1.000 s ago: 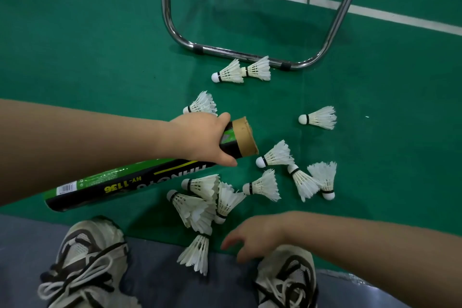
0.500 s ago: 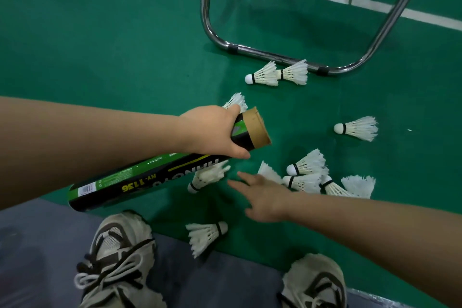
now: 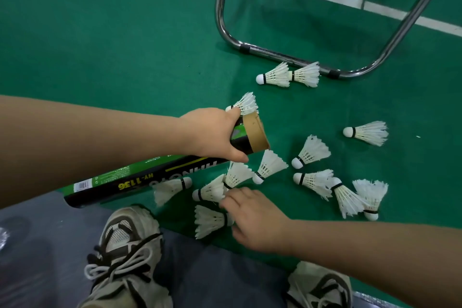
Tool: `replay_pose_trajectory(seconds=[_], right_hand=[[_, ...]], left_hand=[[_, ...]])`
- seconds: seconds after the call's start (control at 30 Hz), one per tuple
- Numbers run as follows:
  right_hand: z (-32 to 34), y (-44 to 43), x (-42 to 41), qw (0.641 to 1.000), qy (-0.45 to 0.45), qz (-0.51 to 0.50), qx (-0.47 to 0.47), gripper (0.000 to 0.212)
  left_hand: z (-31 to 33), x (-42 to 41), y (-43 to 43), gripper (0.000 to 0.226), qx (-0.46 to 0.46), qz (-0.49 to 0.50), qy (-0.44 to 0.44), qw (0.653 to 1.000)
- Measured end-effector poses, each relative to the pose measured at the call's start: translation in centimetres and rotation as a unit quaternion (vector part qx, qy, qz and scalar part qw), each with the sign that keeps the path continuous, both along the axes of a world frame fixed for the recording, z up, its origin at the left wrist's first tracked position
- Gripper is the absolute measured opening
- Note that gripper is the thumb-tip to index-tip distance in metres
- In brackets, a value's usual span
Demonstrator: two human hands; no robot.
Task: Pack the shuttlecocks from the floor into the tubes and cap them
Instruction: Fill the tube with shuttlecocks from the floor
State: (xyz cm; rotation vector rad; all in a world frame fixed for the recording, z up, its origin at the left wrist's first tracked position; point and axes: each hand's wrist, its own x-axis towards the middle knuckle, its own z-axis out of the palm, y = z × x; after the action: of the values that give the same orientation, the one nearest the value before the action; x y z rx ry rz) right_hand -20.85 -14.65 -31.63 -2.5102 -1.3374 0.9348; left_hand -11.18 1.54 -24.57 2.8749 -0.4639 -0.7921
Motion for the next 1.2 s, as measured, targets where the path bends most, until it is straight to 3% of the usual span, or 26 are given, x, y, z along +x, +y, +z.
replay_pose_trajectory(seconds=[0.13, 0.27, 0.47, 0.63, 0.8, 0.87, 0.93, 1.03, 1.1, 1.2], right_hand=[[-0.6, 0.5, -1.5, 0.984, 0.02, 0.164, 0.063, 0.038], [-1.8, 0.6, -2.3, 0.963, -0.021, 0.268, -0.027, 0.042], [-2.1, 0.7, 1.4, 0.968, -0.069, 0.182, -0.157, 0.061], [-1.8, 1.1, 3.0, 0.98, -0.093, 0.076, -0.159, 0.06], [-1.7, 1.3, 4.8, 0.983, -0.138, 0.006, -0.124, 0.044], [-1.7, 1.5, 5.5, 0.989, -0.102, -0.058, -0.092, 0.043], [-1.5, 1.8, 6.2, 0.985, -0.005, -0.167, -0.047, 0.038], [-1.1, 2.8, 7.1, 0.944, 0.151, -0.292, 0.017, 0.02], [-0.8, 3.6, 7.3, 0.904, 0.234, -0.356, 0.035, 0.018], [-1.2, 4.3, 7.1, 0.879, 0.268, -0.39, 0.053, 0.015]], left_hand=[[0.1, 0.1, 0.1, 0.064, -0.003, 0.006, 0.007, 1.0], [0.0, 0.3, 0.2, 0.065, -0.005, 0.005, 0.005, 1.0], [0.0, 0.1, 0.7, 0.064, -0.006, 0.006, -0.003, 1.0], [0.1, -0.1, 0.7, 0.064, -0.005, 0.009, -0.007, 1.0], [0.0, 0.1, 1.3, 0.067, 0.008, 0.012, -0.01, 1.0], [0.0, 0.2, 1.6, 0.068, 0.013, 0.014, -0.01, 1.0], [0.1, 0.4, 1.8, 0.069, 0.012, 0.018, -0.009, 1.0], [0.1, 0.6, 2.1, 0.07, 0.006, 0.028, -0.008, 1.0], [0.1, 0.9, 2.4, 0.067, 0.006, 0.034, -0.011, 0.999], [0.3, 1.2, 2.8, 0.066, 0.005, 0.046, -0.015, 0.999]])
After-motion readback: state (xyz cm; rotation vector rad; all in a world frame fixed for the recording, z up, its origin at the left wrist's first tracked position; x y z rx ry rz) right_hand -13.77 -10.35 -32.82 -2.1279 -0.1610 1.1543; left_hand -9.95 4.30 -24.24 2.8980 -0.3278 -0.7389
